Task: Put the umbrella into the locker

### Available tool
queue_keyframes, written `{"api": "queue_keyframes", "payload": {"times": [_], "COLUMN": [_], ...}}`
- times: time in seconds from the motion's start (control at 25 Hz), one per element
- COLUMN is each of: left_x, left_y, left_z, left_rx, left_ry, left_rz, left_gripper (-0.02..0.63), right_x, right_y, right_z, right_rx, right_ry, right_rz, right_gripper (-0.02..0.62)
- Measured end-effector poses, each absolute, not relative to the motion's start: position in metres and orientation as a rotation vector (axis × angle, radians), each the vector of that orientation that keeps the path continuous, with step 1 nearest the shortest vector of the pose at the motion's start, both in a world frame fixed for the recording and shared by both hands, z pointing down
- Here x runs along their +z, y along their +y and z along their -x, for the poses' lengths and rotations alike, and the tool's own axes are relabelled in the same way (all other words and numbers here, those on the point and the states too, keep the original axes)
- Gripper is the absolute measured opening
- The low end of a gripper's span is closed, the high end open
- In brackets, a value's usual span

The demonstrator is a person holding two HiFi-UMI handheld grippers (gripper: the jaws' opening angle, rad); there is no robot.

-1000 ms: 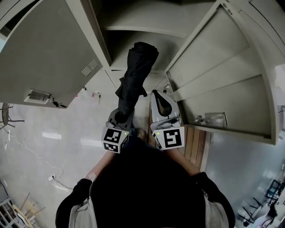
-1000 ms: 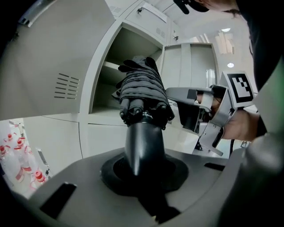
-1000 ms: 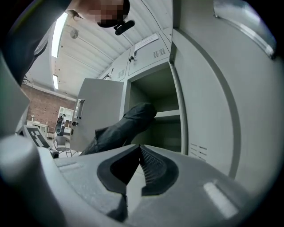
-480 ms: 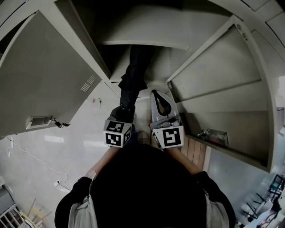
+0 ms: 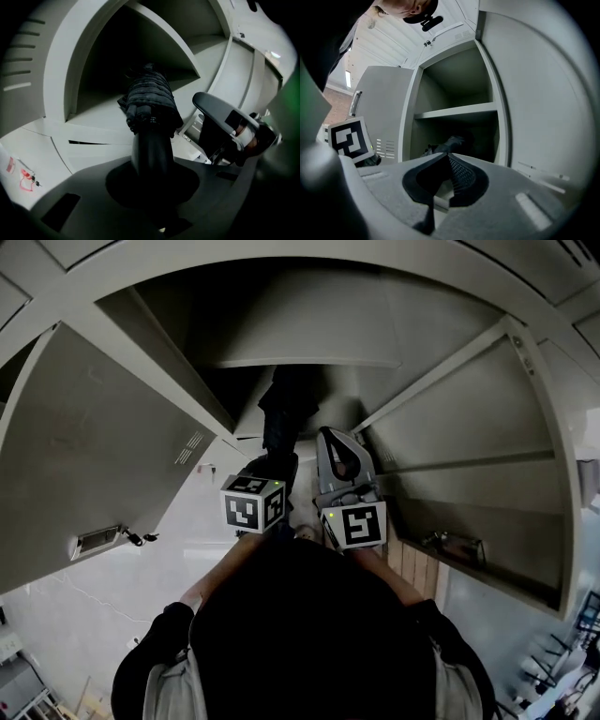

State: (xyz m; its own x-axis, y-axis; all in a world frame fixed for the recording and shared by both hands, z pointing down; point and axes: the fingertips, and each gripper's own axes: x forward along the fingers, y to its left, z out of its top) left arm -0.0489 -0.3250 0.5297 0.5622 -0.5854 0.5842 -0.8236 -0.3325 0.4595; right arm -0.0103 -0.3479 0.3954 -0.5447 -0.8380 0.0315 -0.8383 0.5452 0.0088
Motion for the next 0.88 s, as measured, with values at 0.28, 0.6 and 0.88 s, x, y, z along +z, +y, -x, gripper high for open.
{"api": "queue_keyframes", "payload": {"times": [0.28,0.6,0.88], "left_x": [0.529,0.513,0.507], "left_y": [-0.344,-0.347,-0.326], "left_z": [0.044,0.029,0.033], "left_rx": [0.315,0.295,0.277], "left_ry": [-1.002,-0.942,-0.952], "left_rz": [-1.967,-2.035,-2.034], "left_gripper": [0.061,0.164,0.25], "right_x": [0.388,0.38,0.379], "right_y": [-0.365,-0.367,-0.36], "right_z": [0.012,0.017,0.01], "right_rx": [0.009,-0.013,-0.022], "right_ry": [-2.713,-2.765,-2.803], "right_rz": [-1.556,-1.476,-1.39], "right_gripper": [0.002,0.002,0.002]}}
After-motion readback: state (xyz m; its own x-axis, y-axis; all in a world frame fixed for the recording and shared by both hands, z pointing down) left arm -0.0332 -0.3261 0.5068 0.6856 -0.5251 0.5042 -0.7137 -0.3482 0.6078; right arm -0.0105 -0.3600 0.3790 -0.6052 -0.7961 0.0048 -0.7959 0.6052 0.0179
